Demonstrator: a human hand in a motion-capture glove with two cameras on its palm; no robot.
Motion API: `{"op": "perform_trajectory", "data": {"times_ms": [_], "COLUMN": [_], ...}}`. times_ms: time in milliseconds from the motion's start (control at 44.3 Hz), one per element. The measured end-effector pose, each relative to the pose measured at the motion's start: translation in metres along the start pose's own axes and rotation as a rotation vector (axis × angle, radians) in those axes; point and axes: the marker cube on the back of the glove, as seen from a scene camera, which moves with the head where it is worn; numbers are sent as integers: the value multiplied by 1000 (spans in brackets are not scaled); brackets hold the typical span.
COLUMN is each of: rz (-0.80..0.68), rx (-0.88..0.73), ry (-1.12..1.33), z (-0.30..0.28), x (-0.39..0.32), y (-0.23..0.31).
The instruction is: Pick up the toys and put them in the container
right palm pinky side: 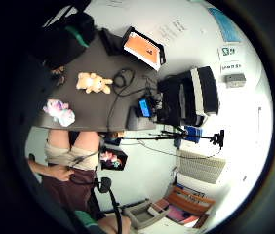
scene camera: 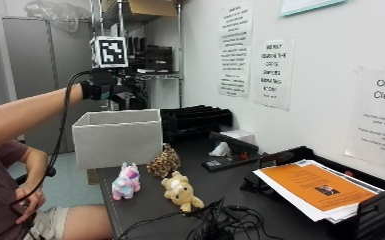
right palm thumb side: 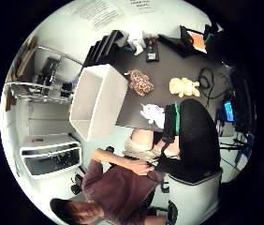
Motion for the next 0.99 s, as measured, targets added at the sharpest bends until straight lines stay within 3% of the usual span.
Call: {"op": "perform_trajectory", "data": {"times_ms": [113, 226, 565, 723, 994], "rz": [113, 31, 28, 12, 48], "rx": [-22, -56, -122, -192, -422], "ry": [-49, -1, 38, 18, -104], "z": [-3, -2, 25, 75, 214], "x": [-4, 0, 19, 32, 27], "y": [-13, -20, -69, -105, -154]}}
